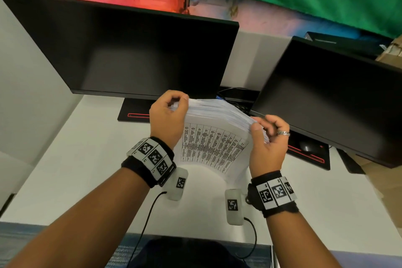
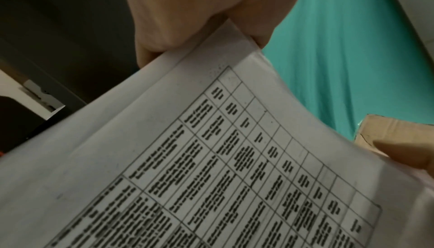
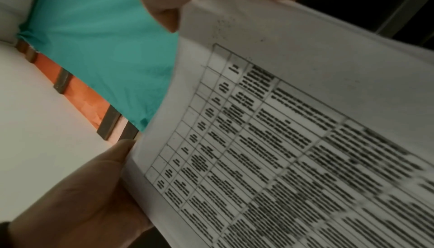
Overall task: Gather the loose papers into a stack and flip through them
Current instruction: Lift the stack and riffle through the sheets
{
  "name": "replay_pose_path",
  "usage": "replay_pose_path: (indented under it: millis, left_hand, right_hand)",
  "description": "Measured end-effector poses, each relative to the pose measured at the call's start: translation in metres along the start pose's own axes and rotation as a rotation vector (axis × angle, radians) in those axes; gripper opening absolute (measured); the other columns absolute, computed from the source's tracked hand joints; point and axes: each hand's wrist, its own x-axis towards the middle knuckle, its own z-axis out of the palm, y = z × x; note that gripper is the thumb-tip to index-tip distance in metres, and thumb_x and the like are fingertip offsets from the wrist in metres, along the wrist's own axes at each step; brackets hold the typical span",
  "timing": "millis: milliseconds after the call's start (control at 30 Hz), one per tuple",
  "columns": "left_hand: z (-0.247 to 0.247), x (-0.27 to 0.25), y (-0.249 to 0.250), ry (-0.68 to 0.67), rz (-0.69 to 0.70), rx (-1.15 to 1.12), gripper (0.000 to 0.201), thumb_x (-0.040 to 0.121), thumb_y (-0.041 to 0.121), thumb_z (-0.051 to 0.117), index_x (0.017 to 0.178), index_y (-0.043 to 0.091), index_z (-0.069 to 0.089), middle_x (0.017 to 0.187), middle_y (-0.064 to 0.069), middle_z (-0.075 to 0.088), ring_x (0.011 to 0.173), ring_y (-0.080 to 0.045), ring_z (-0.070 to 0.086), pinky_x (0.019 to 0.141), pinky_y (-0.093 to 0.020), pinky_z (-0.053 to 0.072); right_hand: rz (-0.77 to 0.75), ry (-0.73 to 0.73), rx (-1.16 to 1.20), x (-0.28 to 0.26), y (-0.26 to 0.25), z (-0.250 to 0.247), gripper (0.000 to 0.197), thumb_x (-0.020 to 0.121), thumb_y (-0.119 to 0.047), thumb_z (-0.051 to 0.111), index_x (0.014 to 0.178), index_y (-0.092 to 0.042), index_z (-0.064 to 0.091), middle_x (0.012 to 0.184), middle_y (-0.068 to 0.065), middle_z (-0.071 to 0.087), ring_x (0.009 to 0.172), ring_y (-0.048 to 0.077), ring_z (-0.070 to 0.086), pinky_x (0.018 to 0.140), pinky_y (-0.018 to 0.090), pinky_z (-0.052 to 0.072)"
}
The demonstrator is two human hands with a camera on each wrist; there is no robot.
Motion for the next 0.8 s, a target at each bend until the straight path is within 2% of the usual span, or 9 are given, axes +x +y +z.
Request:
replay_pose_path:
  millis: [133, 200, 267, 333, 367, 467, 533, 700, 800]
  left_hand:
    - [0.000, 0.000, -0.001, 0.053, -0.100, 0.000, 0.010, 0.094, 0.013, 0.055, 0.086, 0.016, 0.061, 0.082, 0.007, 0.062, 0.074, 0.003, 0.054, 0.073, -0.016, 0.046]
    - [-0.004, -0.001, -0.001, -0.006, -0.125, -0.140, 0.001, 0.092, 0.022, 0.055, 0.093, 0.022, 0.056, 0.093, -0.006, 0.065, 0.082, -0.009, 0.059, 0.077, -0.025, 0.048]
    - [-0.017, -0.003, -0.009, -0.188, -0.087, -0.283, 0.034, 0.082, 0.031, 0.064, 0.110, 0.026, 0.047, 0.111, -0.015, 0.062, 0.098, -0.018, 0.061, 0.087, -0.028, 0.051]
    - [-0.030, -0.006, -0.024, -0.400, -0.094, -0.247, 0.076, 0.067, 0.031, 0.083, 0.127, 0.026, 0.037, 0.121, -0.006, 0.059, 0.109, -0.011, 0.061, 0.091, -0.024, 0.053]
    - [-0.035, -0.007, -0.029, -0.458, -0.129, -0.180, 0.083, 0.063, 0.027, 0.087, 0.130, 0.025, 0.039, 0.120, 0.001, 0.060, 0.108, -0.006, 0.062, 0.090, -0.023, 0.055]
    - [-0.035, -0.004, -0.038, -0.472, -0.092, 0.105, 0.043, 0.072, 0.020, 0.083, 0.110, 0.019, 0.065, 0.101, 0.011, 0.069, 0.091, 0.001, 0.068, 0.083, -0.031, 0.058]
    - [-0.031, -0.001, -0.035, -0.431, -0.071, 0.053, 0.030, 0.076, 0.017, 0.081, 0.104, 0.018, 0.071, 0.098, 0.008, 0.073, 0.091, -0.003, 0.070, 0.085, -0.032, 0.058]
    - [-0.026, -0.011, -0.030, -0.516, -0.222, -0.268, 0.053, 0.069, 0.001, 0.081, 0.114, 0.011, 0.054, 0.107, -0.003, 0.068, 0.101, -0.019, 0.071, 0.080, -0.030, 0.060]
    - [-0.024, -0.018, -0.035, -0.499, -0.288, -0.306, 0.067, 0.068, 0.006, 0.082, 0.119, 0.013, 0.038, 0.108, 0.002, 0.059, 0.097, -0.013, 0.070, 0.078, -0.027, 0.058]
  right_hand:
    - [0.124, -0.088, 0.004, -0.008, 0.009, -0.007, 0.055, 0.075, -0.005, 0.082, 0.118, -0.022, 0.052, 0.101, -0.010, 0.065, 0.090, 0.003, 0.069, 0.075, 0.025, 0.060]
    - [0.161, -0.107, -0.005, -0.008, 0.012, -0.009, 0.046, 0.075, -0.006, 0.082, 0.112, -0.020, 0.058, 0.100, -0.012, 0.064, 0.087, -0.006, 0.067, 0.069, 0.017, 0.057]
    - [0.186, -0.126, 0.013, -0.004, 0.012, -0.010, 0.032, 0.078, -0.006, 0.080, 0.099, -0.024, 0.064, 0.089, -0.010, 0.071, 0.083, -0.006, 0.069, 0.068, 0.014, 0.056]
    - [0.206, -0.148, 0.016, 0.000, 0.014, -0.014, 0.026, 0.077, -0.006, 0.080, 0.091, -0.024, 0.068, 0.082, -0.013, 0.076, 0.081, -0.002, 0.072, 0.069, 0.014, 0.056]
    - [0.213, -0.156, 0.006, 0.003, 0.015, -0.016, 0.025, 0.076, -0.007, 0.081, 0.089, -0.024, 0.068, 0.081, -0.016, 0.076, 0.080, 0.000, 0.072, 0.069, 0.016, 0.058]
    - [0.224, -0.187, -0.031, 0.011, 0.015, -0.014, 0.024, 0.073, -0.013, 0.084, 0.088, -0.024, 0.070, 0.083, -0.007, 0.076, 0.082, 0.007, 0.073, 0.073, 0.026, 0.061]
    - [0.191, -0.172, -0.025, 0.015, 0.010, -0.012, 0.021, 0.075, -0.011, 0.083, 0.086, -0.023, 0.069, 0.084, -0.001, 0.074, 0.082, 0.011, 0.073, 0.074, 0.032, 0.061]
    - [0.133, -0.136, 0.027, 0.008, 0.006, -0.015, 0.042, 0.067, -0.009, 0.087, 0.095, -0.029, 0.063, 0.096, -0.005, 0.069, 0.086, 0.005, 0.070, 0.069, 0.024, 0.058]
    - [0.170, -0.133, 0.005, -0.001, 0.012, -0.016, 0.054, 0.063, -0.011, 0.090, 0.102, -0.036, 0.061, 0.109, -0.001, 0.065, 0.095, 0.011, 0.070, 0.069, 0.027, 0.060]
